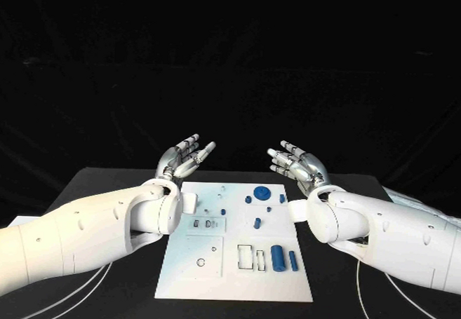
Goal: Assemble the parts on the task board
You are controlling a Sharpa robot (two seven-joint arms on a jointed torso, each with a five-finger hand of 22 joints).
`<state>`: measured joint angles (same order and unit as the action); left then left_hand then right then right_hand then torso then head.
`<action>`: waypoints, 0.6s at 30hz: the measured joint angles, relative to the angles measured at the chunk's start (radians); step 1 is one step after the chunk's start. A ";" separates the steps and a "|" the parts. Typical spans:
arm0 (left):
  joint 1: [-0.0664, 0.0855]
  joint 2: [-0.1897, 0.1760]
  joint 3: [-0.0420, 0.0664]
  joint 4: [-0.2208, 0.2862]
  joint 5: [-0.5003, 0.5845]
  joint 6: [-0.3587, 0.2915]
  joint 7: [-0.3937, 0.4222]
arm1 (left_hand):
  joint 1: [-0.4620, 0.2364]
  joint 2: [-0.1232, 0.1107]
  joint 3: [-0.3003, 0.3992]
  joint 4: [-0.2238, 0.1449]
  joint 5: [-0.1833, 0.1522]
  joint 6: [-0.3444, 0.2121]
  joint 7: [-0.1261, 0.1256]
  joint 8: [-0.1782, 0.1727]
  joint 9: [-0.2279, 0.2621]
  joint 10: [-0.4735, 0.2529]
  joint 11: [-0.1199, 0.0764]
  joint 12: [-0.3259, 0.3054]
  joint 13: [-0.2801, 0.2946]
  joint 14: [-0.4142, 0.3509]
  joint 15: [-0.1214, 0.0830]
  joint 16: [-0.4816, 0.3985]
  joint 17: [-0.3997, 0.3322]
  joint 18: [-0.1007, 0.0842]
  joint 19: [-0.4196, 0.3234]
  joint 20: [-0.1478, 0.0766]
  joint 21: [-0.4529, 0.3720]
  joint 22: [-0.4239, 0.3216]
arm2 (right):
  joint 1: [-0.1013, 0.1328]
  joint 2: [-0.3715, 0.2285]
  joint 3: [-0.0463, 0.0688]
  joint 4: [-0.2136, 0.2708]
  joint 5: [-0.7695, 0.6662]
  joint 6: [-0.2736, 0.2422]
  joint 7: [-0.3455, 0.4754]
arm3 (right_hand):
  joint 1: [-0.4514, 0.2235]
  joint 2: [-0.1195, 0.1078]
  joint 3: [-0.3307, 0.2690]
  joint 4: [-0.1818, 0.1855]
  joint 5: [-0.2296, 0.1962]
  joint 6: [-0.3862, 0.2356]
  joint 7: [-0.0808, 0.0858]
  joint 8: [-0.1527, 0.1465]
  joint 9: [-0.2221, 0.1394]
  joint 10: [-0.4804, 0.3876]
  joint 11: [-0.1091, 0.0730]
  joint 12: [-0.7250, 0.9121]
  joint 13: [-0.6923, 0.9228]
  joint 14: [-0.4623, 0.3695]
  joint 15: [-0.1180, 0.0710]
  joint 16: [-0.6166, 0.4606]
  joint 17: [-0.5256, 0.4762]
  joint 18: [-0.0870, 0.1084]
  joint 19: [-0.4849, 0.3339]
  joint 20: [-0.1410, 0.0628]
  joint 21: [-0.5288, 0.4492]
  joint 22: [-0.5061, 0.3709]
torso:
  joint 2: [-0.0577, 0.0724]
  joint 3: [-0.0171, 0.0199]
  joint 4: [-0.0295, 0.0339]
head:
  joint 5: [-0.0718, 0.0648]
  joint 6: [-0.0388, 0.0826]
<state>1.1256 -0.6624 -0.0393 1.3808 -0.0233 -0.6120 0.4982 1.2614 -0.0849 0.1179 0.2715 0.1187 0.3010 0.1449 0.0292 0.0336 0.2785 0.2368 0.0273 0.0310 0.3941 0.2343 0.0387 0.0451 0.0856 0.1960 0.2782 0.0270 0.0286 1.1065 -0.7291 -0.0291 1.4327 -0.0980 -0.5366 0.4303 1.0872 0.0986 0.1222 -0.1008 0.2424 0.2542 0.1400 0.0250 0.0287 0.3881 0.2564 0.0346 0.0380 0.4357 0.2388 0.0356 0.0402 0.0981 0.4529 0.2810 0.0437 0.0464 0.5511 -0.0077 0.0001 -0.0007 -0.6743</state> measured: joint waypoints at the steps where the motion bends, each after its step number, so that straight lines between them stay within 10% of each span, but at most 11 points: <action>1: 0.000 0.001 0.000 -0.002 -0.002 0.008 0.000 | 0.008 0.001 0.000 0.000 0.000 0.007 0.000 0.000 0.000 0.005 0.004 0.000 0.001 0.005 0.000 0.000 0.001 0.000 0.001 0.001 0.000 0.001 | 0.004 0.003 -0.002 -0.009 -0.012 0.024 -0.008 | 0.011 0.002 0.004 -0.004 0.005 0.010 0.001 0.001 0.001 0.014 0.001 0.000 0.001 0.017 0.000 0.003 0.001 0.002 0.018 0.002 0.004 0.002 | 0.000 0.0000 0.0000 | 0.000 0.000; 10: 0.001 0.002 -0.001 -0.005 -0.016 0.047 -0.001 | 0.062 0.029 0.002 -0.003 0.000 0.085 0.005 0.011 0.008 0.093 0.016 0.007 0.008 0.095 0.008 0.013 0.010 0.015 0.064 0.013 0.024 0.013 | 0.026 0.025 -0.012 -0.066 -0.113 0.230 -0.073 | 0.090 0.008 0.028 -0.058 0.019 0.192 0.014 0.021 0.016 0.264 -0.012 0.027 0.016 0.290 -0.024 0.029 0.016 0.041 0.236 0.007 0.046 0.020 | 0.000 0.0000 0.0000 | 0.000 0.000; 18: 0.008 -0.061 0.007 0.007 -0.014 0.092 -0.004 | 0.102 0.061 -0.005 -0.050 0.000 0.263 0.019 0.041 0.021 0.320 0.008 0.041 0.023 0.328 -0.015 0.070 0.034 0.040 0.311 0.011 0.107 0.049 | 0.047 -0.011 -0.009 -0.122 -0.246 0.218 -0.066 | 0.120 0.006 0.054 -0.098 0.019 0.403 0.037 0.033 0.027 0.470 -0.043 0.039 0.022 0.487 -0.061 0.041 0.021 0.060 0.382 -0.005 0.084 0.025 | 0.029 -0.0061 0.0058 | 0.002 0.002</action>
<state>1.1338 -0.7235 -0.0322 1.3873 -0.0373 -0.5201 0.4945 1.3636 -0.0234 0.1128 0.2213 0.1187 0.5638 0.1636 0.0699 0.0545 0.5989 0.2452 0.0678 0.0540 0.7219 0.2190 0.1087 0.0788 0.1259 0.5071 0.2895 0.1342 0.0772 1.1533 -0.7406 -0.0384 1.3112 -0.3440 -0.3182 0.3639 1.2071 0.1042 0.1758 -0.1992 0.2616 0.6571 0.1772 0.0577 0.0561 0.8576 0.2135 0.0739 0.0600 0.9223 0.1780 0.0765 0.0614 0.1578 0.8348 0.2762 0.1279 0.0710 0.5803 -0.0138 0.0058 0.0018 -0.6724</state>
